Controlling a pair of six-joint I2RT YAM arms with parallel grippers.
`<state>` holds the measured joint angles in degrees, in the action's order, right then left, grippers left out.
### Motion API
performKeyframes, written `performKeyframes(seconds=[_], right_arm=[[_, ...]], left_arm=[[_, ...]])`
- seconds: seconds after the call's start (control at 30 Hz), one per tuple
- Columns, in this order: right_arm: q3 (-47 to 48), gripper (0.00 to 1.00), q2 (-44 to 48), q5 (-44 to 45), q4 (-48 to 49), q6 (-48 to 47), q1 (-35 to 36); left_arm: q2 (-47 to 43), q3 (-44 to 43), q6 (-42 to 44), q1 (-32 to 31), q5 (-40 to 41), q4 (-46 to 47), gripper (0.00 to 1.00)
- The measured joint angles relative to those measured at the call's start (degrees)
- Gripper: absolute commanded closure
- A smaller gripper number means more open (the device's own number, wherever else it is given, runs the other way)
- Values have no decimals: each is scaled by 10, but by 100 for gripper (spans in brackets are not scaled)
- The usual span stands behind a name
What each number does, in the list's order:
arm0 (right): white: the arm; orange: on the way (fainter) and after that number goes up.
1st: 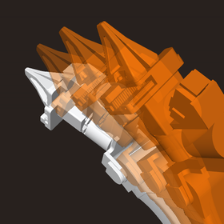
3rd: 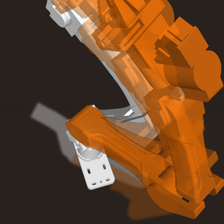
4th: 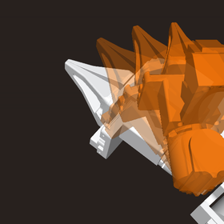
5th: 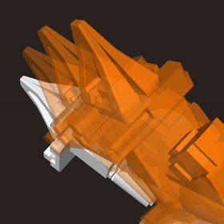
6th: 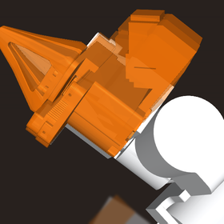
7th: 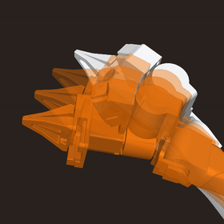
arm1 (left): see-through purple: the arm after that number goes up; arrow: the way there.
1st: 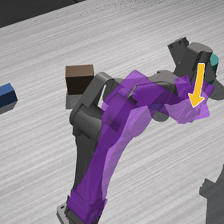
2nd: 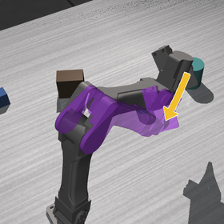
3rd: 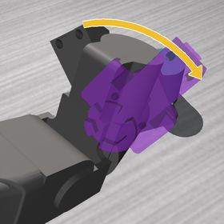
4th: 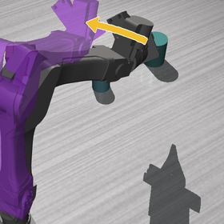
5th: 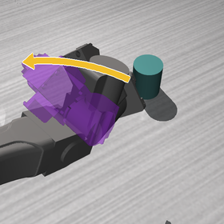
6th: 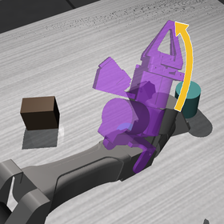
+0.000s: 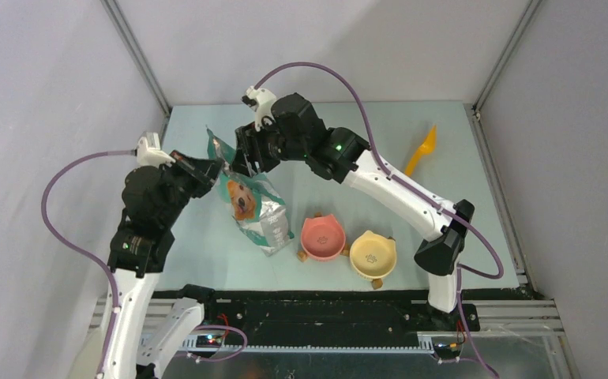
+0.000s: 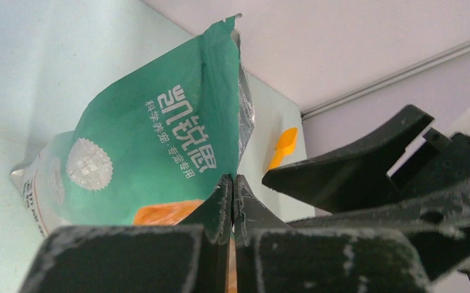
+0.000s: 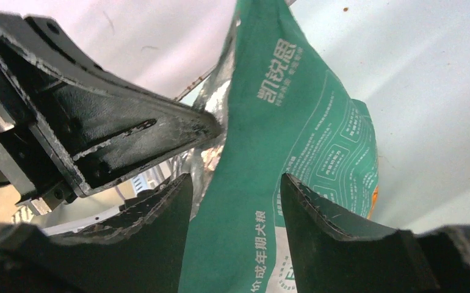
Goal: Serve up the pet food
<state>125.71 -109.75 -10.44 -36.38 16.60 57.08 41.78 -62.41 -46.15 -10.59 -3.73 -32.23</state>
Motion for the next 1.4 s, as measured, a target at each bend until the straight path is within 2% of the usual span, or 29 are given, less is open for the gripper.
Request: performKeyframes(seconds=[0.23, 0.53, 0.93, 1.07, 1.13, 1.23, 1.3, 1.33, 1.37, 1.4], right_arm=[[-26, 39, 13, -26, 53, 45, -33], [19, 40, -11, -22, 112, 48, -31], [45, 52, -67, -59, 127, 47, -24], [45, 61, -76, -76, 127, 54, -24], [45, 73, -81, -86, 128, 62, -24], [45, 79, -82, -98, 131, 73, -24], [46, 82, -82, -104, 132, 75, -24], [46, 95, -82, -109, 132, 77, -24], [46, 99, -82, -114, 132, 78, -24], [46, 100, -82, -120, 133, 80, -24]], left_arm=[[-78, 90, -29, 1, 2, 77, 100], [-76, 89, -18, 1, 3, 77, 100], [-56, 64, 7, 1, 0, 55, 100], [-52, 63, 8, 1, -1, 55, 100], [-50, 63, 11, 1, -1, 55, 100], [-48, 63, 12, 1, -2, 54, 100], [-48, 63, 12, 1, -2, 54, 93], [-48, 63, 12, 1, -2, 54, 82], [-48, 61, 12, 1, -2, 51, 78], [-48, 59, 16, 1, -2, 49, 68]])
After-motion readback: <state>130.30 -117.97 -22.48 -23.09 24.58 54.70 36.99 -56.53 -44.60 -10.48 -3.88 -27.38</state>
